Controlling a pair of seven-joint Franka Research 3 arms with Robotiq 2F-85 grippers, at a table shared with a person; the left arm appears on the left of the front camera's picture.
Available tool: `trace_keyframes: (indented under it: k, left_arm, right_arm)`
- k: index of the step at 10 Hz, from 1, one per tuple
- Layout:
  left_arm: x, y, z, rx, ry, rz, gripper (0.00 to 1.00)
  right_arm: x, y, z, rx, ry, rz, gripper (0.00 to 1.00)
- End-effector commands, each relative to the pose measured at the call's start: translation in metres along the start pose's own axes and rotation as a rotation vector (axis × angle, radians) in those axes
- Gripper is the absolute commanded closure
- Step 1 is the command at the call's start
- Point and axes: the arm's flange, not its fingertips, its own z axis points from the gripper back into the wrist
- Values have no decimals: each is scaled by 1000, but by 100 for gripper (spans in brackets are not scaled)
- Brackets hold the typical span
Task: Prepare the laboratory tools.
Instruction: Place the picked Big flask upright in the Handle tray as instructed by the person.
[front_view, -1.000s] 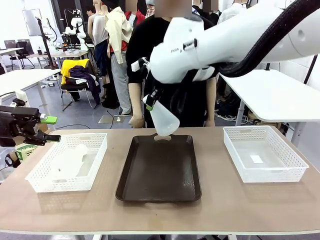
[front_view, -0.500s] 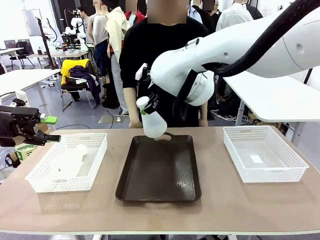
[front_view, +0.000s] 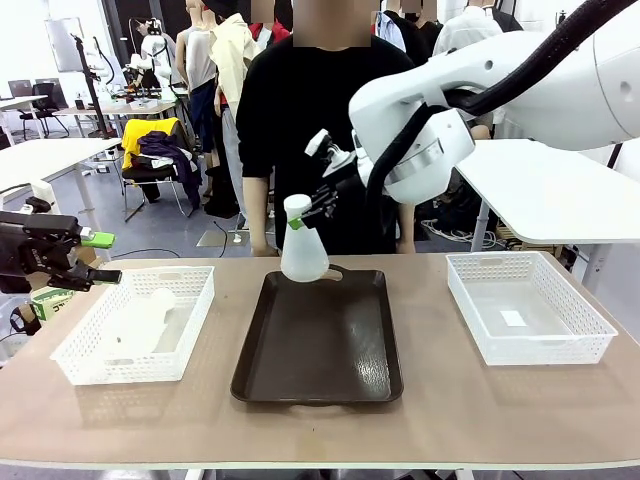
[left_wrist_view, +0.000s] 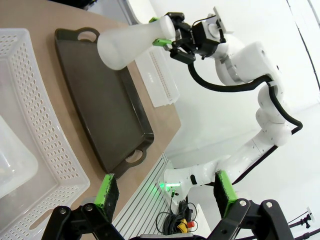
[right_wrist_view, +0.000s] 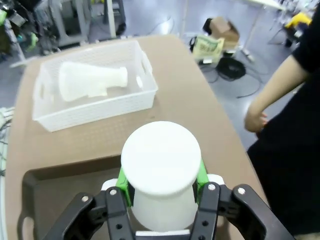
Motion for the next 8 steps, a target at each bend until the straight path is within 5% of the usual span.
trace_keyframes:
  k: [1, 8]
  left_arm:
    - [0, 0, 1, -18, -12, -8, 0]
    - [0, 0, 1, -18, -12, -8, 0]
  right_arm:
    - [-15, 11, 0, 43, -54, -6, 100]
    - [-47, 13, -35, 121, -149, 26, 100]
